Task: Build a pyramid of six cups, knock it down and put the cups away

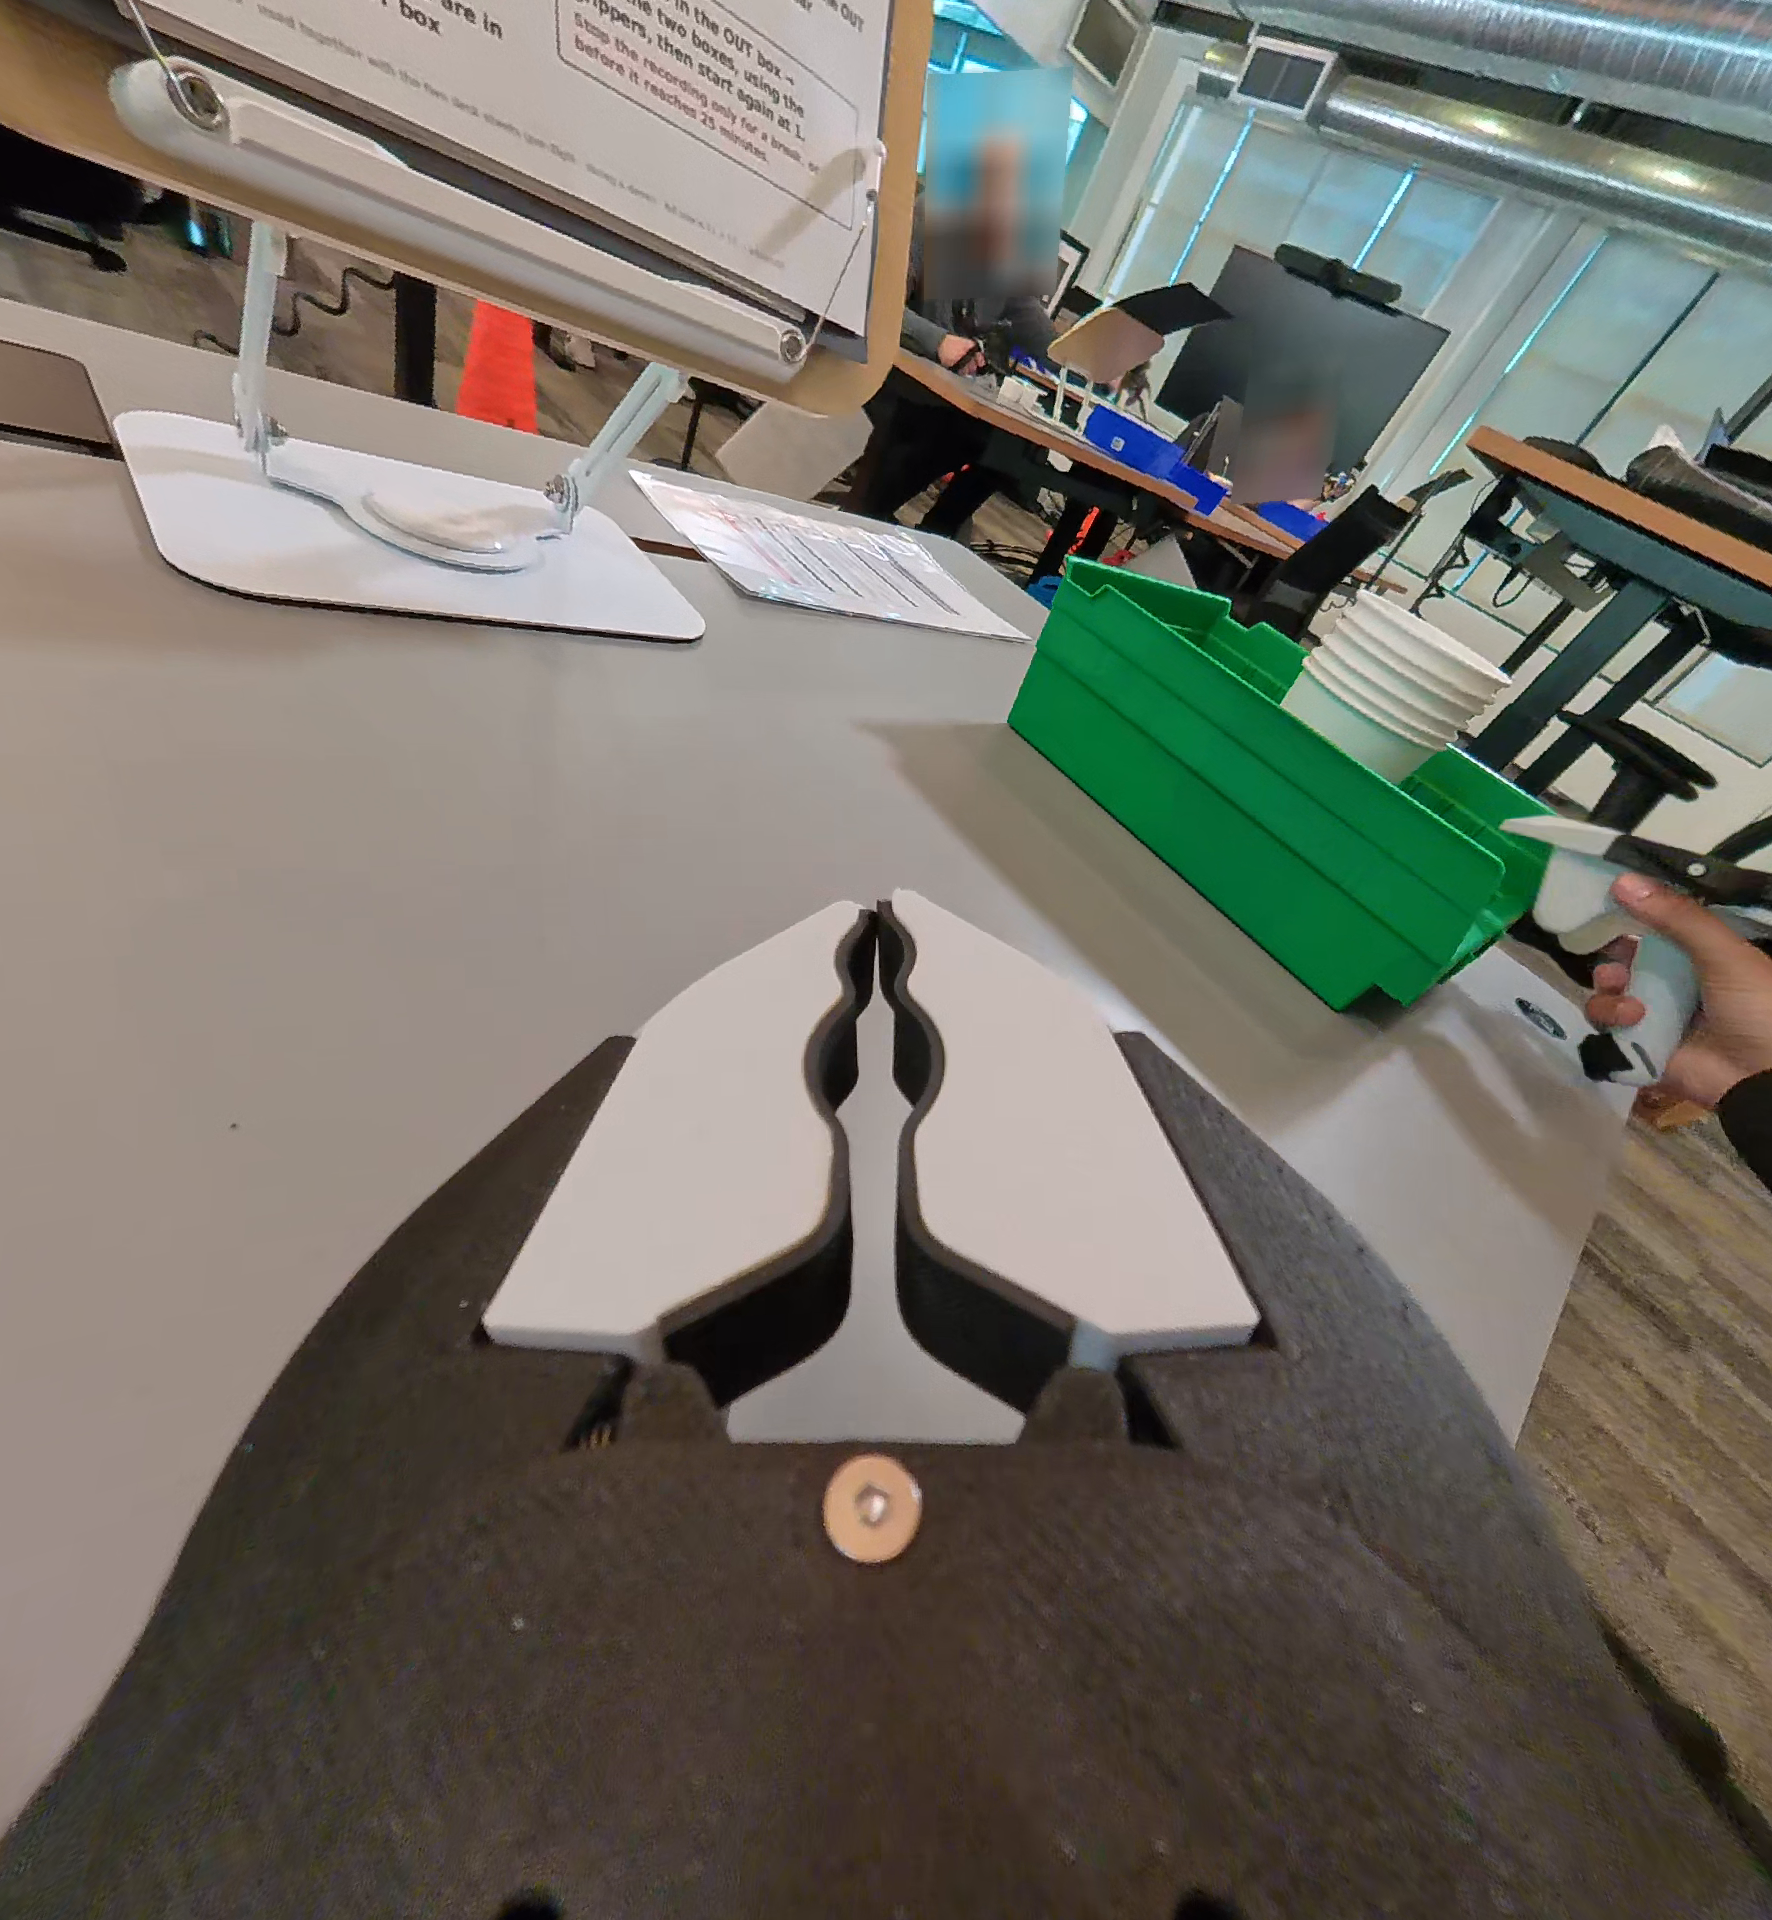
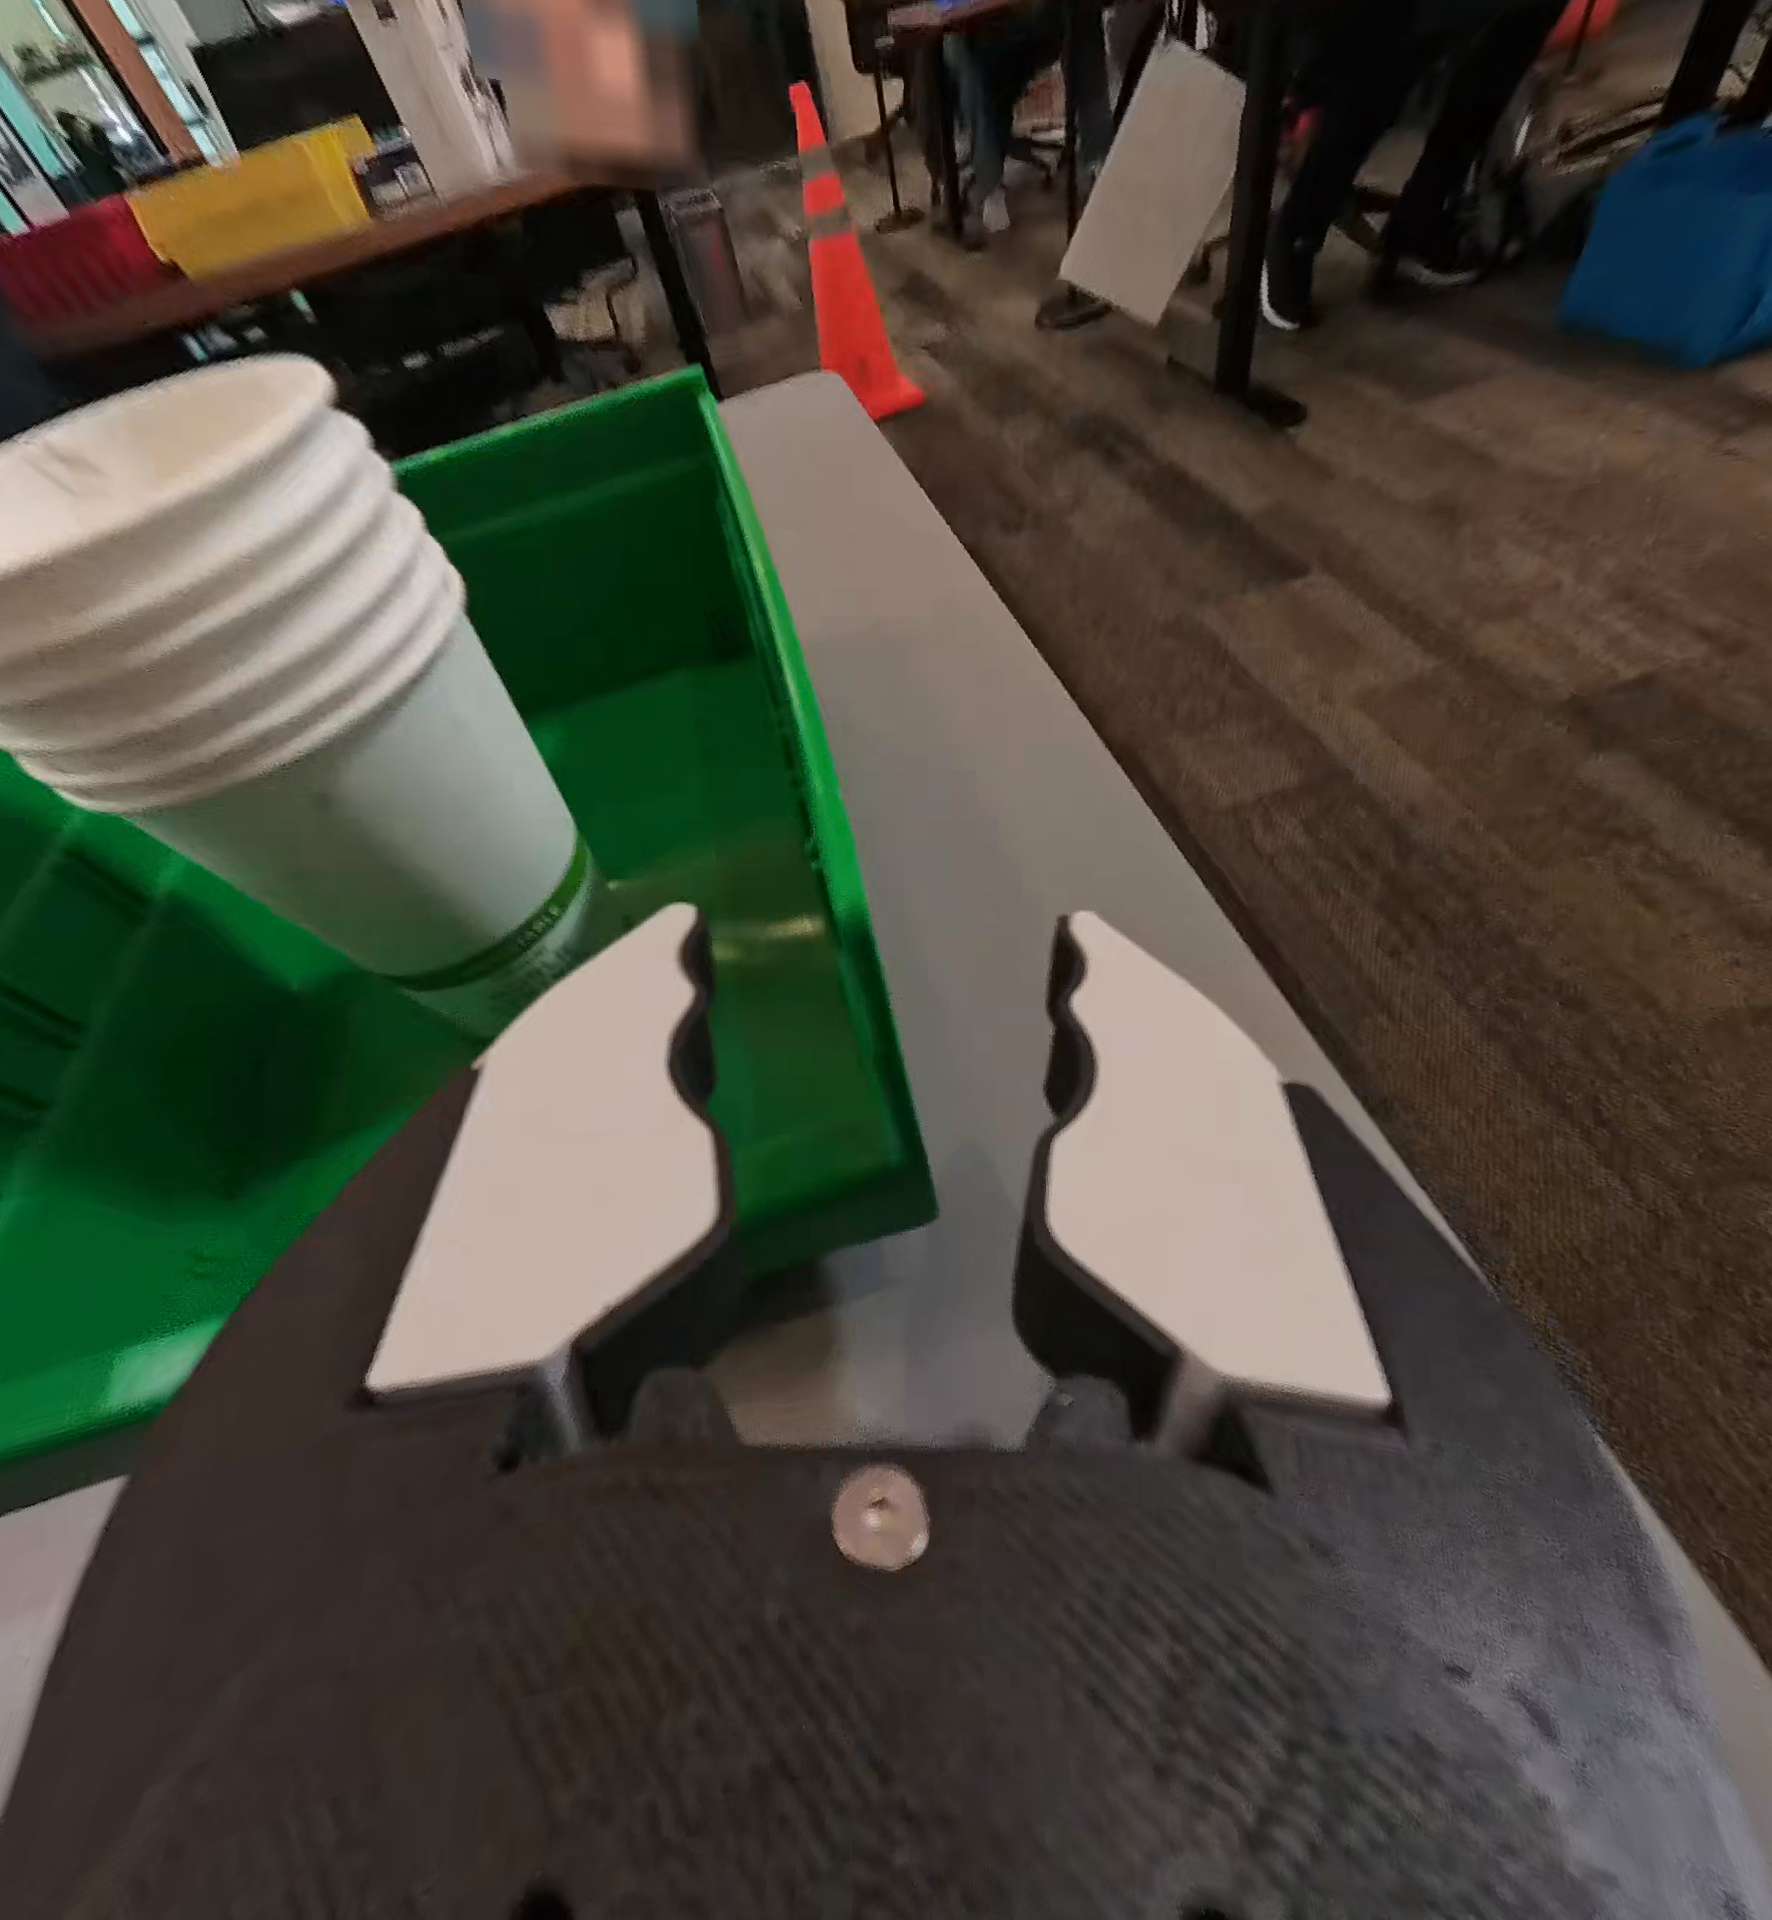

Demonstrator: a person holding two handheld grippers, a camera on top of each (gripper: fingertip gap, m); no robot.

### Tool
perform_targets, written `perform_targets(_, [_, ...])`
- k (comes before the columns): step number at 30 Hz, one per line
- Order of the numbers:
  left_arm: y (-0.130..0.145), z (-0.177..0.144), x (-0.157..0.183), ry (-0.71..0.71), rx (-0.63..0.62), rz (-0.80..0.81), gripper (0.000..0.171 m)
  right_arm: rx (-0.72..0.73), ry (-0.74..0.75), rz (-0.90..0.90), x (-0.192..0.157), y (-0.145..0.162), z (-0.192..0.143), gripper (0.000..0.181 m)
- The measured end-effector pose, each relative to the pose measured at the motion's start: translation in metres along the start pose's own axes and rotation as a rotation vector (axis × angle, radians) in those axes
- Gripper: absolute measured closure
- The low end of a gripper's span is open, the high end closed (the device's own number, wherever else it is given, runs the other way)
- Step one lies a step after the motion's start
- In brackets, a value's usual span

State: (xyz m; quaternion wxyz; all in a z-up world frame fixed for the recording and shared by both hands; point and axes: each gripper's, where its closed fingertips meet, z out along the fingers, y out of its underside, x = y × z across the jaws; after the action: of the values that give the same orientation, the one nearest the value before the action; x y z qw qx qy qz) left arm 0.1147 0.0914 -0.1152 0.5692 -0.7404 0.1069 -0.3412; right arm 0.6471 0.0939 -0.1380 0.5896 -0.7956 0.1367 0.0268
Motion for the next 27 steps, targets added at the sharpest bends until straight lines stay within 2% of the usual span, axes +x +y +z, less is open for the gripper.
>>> perform_targets(3, [0.001,0.000,0.001,0.002,-0.006,0.008,0.171,-0.016,-0.008,-0.015,0.001,0.007,0.004,0.156])
perform_targets(5, [0.002,0.000,0.001,0.002,-0.008,0.009,0.171,0.003,-0.025,-0.024,0.000,0.004,0.004,0.164])
perform_targets(7, [0.001,0.000,0.000,-0.001,-0.008,0.006,0.171,0.000,-0.032,-0.030,-0.002,0.004,0.004,0.165])
perform_targets(12, [-0.002,-0.001,-0.005,-0.004,0.003,-0.022,0.171,-0.044,-0.070,-0.074,-0.009,0.005,0.009,0.144])
perform_targets(15, [-0.001,-0.001,-0.004,0.009,0.000,-0.053,0.171,-0.059,-0.067,-0.110,-0.007,0.000,0.013,0.157])
perform_targets(21, [-0.002,-0.001,-0.007,0.005,0.000,-0.078,0.171,-0.120,-0.073,-0.042,-0.005,0.004,0.015,0.160])
perform_targets(24, [-0.001,0.000,-0.009,0.005,-0.002,-0.094,0.171,-0.124,-0.103,-0.056,-0.008,0.004,0.014,0.173])
perform_targets(27, [0.000,0.000,-0.007,0.009,-0.009,-0.091,0.170,-0.138,-0.138,-0.096,-0.013,0.006,0.012,0.176])
